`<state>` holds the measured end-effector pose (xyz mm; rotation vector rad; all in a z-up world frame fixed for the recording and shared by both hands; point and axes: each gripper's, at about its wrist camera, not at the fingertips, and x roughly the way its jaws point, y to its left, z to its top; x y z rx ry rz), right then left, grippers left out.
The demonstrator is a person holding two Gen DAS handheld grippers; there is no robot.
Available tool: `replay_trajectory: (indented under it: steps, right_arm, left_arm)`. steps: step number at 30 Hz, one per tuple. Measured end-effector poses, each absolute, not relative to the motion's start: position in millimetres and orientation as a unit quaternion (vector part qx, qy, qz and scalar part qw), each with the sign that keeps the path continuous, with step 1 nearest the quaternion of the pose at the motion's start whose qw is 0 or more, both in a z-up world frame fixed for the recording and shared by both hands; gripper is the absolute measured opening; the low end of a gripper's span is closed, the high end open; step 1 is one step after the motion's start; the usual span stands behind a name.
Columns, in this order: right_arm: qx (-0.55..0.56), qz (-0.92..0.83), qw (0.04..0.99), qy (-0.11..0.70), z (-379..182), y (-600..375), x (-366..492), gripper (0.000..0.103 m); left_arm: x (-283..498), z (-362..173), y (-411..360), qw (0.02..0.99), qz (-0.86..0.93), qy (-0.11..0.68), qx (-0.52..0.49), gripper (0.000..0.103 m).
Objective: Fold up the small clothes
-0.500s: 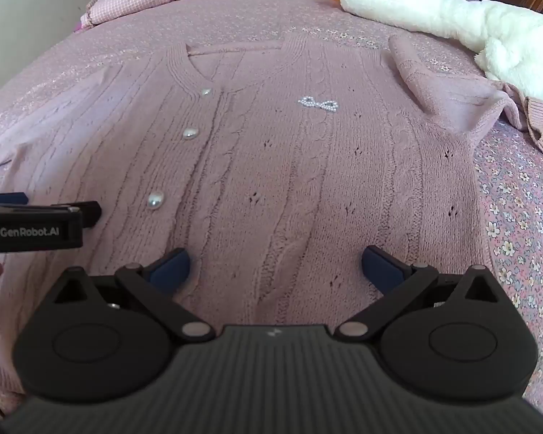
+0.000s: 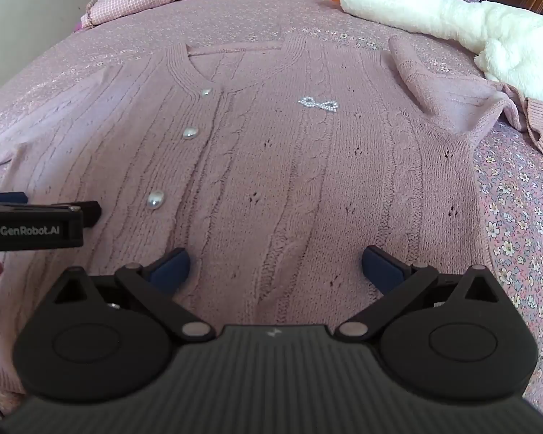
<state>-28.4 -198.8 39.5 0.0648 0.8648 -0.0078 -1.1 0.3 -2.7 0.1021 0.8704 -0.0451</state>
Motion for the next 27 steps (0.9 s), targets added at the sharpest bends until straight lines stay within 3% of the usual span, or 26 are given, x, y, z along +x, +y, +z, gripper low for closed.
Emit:
replay_trajectory:
  steps: [27]
  right_arm:
    - [0.029,-0.005,0.905,0.425,41.1,-198.6,-26.5,0.103]
  left_arm:
    - [-0.9,-3.3,-0.7,0.905,-0.021,0.422,0.050,0.103]
